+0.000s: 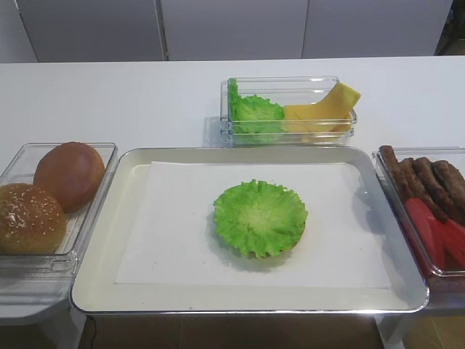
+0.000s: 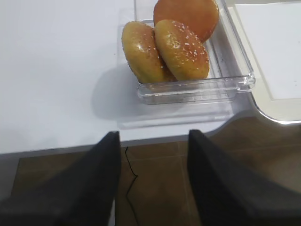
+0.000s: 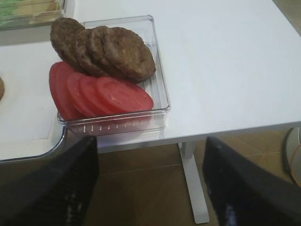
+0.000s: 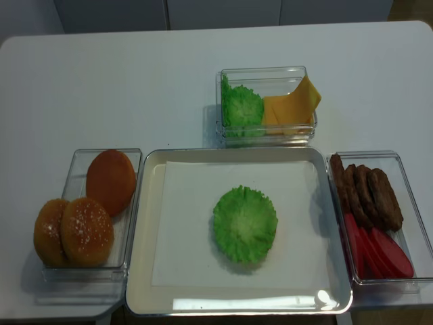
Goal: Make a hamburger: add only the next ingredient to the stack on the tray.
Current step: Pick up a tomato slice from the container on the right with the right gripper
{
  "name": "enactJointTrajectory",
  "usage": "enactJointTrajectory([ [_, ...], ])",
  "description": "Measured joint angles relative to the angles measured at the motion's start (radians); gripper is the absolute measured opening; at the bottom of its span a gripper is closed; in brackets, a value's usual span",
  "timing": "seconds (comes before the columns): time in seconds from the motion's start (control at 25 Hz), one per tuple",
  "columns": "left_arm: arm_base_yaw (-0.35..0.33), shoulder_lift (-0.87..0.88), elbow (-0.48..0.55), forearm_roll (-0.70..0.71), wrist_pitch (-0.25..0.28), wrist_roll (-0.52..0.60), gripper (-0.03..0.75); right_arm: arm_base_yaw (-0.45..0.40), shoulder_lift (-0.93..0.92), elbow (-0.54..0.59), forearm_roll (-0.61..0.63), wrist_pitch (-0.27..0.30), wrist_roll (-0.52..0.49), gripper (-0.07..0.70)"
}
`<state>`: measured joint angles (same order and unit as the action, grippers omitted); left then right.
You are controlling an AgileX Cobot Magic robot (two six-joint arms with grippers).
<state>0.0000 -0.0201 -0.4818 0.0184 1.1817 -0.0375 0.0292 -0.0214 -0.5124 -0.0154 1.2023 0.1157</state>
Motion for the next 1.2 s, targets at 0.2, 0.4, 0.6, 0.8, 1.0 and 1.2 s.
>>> enactJointTrajectory([
  [0.2, 0.0, 0.0, 0.0, 0.0, 0.0, 0.0, 0.341, 0.0, 0.0, 0.0, 0.0, 0.0, 0.0, 0.524],
  [0.4, 0.0, 0.0, 0.0, 0.0, 0.0, 0.0, 0.341, 0.0, 0.0, 0.0, 0.0, 0.0, 0.0, 0.524],
  [0.6, 0.0, 0.0, 0.0, 0.0, 0.0, 0.0, 0.341, 0.0, 0.0, 0.0, 0.0, 0.0, 0.0, 0.524],
  [0.8, 0.0, 0.0, 0.0, 0.0, 0.0, 0.0, 0.341, 0.0, 0.0, 0.0, 0.0, 0.0, 0.0, 0.524],
  [1.0, 0.0, 0.0, 0.0, 0.0, 0.0, 0.0, 0.341, 0.0, 0.0, 0.0, -0.009, -0.013, -0.004, 0.524],
  [1.2, 0.0, 0.0, 0.0, 0.0, 0.0, 0.0, 0.341, 0.0, 0.0, 0.022, -0.028, -0.038, -0.008, 0.524],
])
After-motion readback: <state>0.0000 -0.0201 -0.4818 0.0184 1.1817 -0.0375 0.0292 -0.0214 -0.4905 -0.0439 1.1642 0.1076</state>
